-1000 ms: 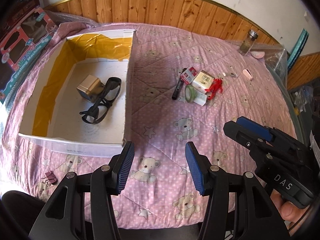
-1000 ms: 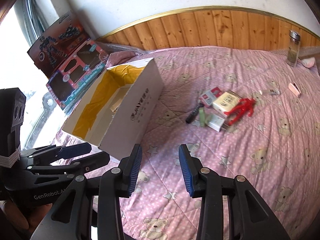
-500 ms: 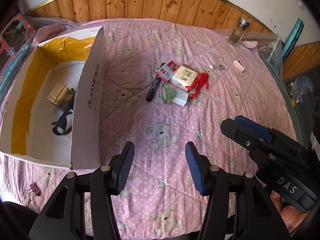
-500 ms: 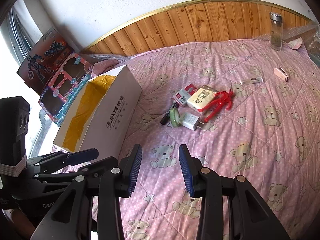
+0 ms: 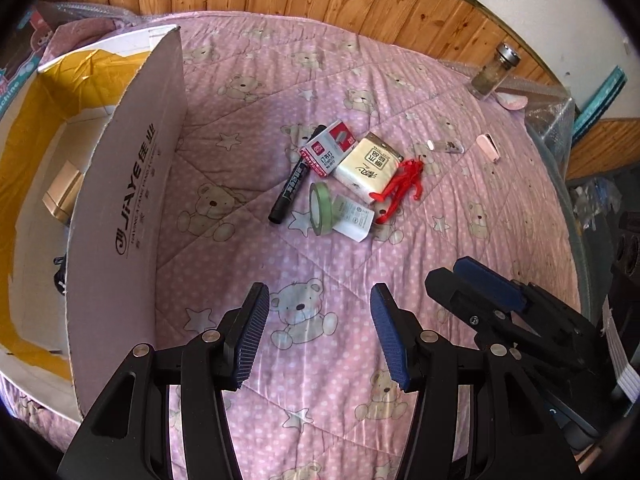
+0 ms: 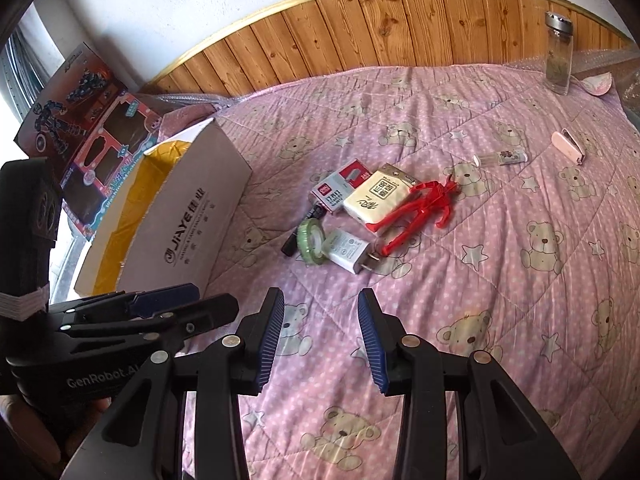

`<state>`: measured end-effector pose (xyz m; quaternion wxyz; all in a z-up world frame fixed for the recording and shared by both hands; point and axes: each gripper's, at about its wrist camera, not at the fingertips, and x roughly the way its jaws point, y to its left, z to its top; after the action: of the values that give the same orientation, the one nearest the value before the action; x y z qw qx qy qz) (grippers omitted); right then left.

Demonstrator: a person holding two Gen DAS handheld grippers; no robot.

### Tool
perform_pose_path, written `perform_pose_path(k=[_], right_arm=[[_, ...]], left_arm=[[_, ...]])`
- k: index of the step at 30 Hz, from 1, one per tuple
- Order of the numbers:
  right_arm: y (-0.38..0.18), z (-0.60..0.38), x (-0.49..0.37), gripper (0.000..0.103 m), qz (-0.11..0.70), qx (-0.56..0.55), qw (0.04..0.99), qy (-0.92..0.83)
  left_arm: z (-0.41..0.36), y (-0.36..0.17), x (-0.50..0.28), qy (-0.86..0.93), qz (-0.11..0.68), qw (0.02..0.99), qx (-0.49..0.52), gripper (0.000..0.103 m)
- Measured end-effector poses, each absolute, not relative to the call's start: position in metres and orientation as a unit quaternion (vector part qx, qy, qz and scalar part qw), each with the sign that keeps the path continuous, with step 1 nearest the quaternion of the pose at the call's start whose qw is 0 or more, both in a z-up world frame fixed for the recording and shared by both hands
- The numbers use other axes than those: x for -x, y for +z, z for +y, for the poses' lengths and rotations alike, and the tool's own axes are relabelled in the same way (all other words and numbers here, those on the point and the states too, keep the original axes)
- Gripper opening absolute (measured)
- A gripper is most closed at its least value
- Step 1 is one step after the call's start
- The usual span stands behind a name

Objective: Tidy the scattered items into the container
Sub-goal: 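Move both grippers back toward the remaining scattered items, then grasp the green tape roll with the left gripper while the right gripper grasps the white charger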

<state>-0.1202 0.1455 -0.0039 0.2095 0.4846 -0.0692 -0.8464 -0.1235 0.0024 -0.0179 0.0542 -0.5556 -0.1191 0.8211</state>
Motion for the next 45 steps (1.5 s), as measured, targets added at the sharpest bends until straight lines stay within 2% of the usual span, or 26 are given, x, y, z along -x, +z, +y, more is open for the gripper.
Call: perform_pose_path(k=[10,21,22,23,25,33,34,37,39,41,43,45], right_arm=[[-0.030,0.148,0.155,0.040,-0.050,-0.507,0.223,-0.831],[-0.052,0.132,0.176,0.041,-0.003,-0.515,0.255,-0.818],[-0.053,0.129,0.179,0.044,0.004,-0.514,0.259,-0.818],[-0.054,0.126,0.182,0.047,0.011,-0.512,0.265,-0.817],[-0.057,0.118,0.187,0.054,0.031,-0.507,0.277,-0.816],[-0.081,0.095,0.203,0.056,0.085,-0.499,0.298,-0.810],[-0.084,0.096,0.206,0.053,0.085,-0.500,0.296,-0.809],[-0.089,0.101,0.210,0.052,0.060,-0.509,0.299,-0.805],[-0.088,0.104,0.208,0.052,0.047,-0.515,0.305,-0.800],[-0.086,0.107,0.204,0.052,0.037,-0.518,0.307,-0.798],[-0.084,0.109,0.200,0.052,0.030,-0.519,0.305,-0.798],[-0.083,0.110,0.195,0.052,0.023,-0.519,0.302,-0.799]], left_arm=[[0.006,-0.041,0.169,0.815,-0.129,0.051,0.562,0.056],[0.010,-0.090,0.210,0.812,-0.111,0.026,0.573,0.055],[0.009,-0.092,0.211,0.816,-0.102,0.018,0.569,0.046],[0.007,-0.094,0.213,0.817,-0.095,0.013,0.569,0.027],[0.003,-0.096,0.214,0.817,-0.092,0.012,0.569,0.020],[-0.012,-0.099,0.213,0.811,-0.126,0.022,0.571,0.017],[-0.013,-0.101,0.214,0.809,-0.131,0.023,0.573,0.018],[-0.012,-0.105,0.218,0.805,-0.141,0.025,0.576,0.034],[-0.011,-0.106,0.220,0.805,-0.148,0.029,0.574,0.036],[-0.008,-0.104,0.220,0.810,-0.143,0.035,0.568,0.031],[-0.007,-0.102,0.219,0.812,-0.136,0.037,0.566,0.019],[-0.008,-0.101,0.218,0.812,-0.139,0.040,0.565,0.017]])
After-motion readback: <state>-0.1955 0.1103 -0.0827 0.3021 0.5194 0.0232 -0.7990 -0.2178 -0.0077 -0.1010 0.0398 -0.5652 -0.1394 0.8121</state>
